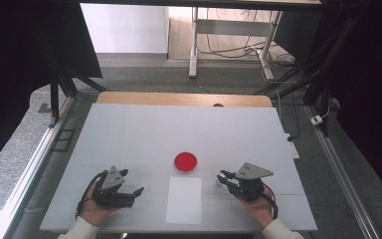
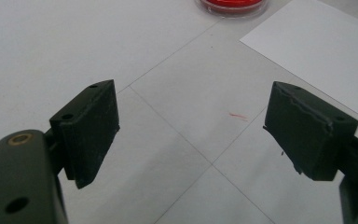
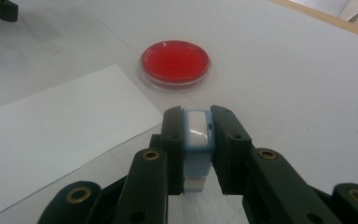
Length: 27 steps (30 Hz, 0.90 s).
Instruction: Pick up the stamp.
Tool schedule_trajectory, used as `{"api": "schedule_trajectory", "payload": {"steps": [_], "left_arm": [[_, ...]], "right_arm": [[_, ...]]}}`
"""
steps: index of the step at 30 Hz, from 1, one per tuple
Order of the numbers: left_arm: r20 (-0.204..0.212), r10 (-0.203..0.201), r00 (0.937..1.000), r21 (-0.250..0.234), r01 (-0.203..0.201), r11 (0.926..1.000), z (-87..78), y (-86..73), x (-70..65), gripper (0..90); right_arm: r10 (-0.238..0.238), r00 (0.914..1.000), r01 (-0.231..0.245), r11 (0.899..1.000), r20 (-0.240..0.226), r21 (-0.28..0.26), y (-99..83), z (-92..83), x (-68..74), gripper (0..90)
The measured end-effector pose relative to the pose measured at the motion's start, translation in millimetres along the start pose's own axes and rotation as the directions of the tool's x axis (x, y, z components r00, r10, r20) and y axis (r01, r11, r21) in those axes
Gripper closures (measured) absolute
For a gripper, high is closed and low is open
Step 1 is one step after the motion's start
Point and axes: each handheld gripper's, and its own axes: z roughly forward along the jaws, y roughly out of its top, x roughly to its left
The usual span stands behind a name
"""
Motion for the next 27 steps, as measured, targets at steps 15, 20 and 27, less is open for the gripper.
{"api": "schedule_trajectory", "payload": {"steps": [15, 20, 27], "left_arm": [[0.0, 0.004, 1.0, -0.002, -0.004, 1.0, 0.2, 0.2, -0.6, 17.8], [0.001, 0.007, 1.0, 0.0, -0.007, 1.0, 0.4, 0.3, -0.8, 17.8], [0.001, 0.008, 1.0, 0.0, -0.008, 1.0, 0.5, 0.4, -0.8, 17.8]], "right_arm": [[0.065, 0.9974, -0.063, 0.996, 0.032, -0.059, 0.3, -6.8, -6.6, 74.6], [0.109, 0.9939, -0.105, 0.987, 0.021, -0.123, 1.3, -13.5, -10.4, 74.6], [0.131, 0.9914, -0.128, 0.978, 0.006, -0.166, 2.3, -18.3, -12.3, 74.7]]}}
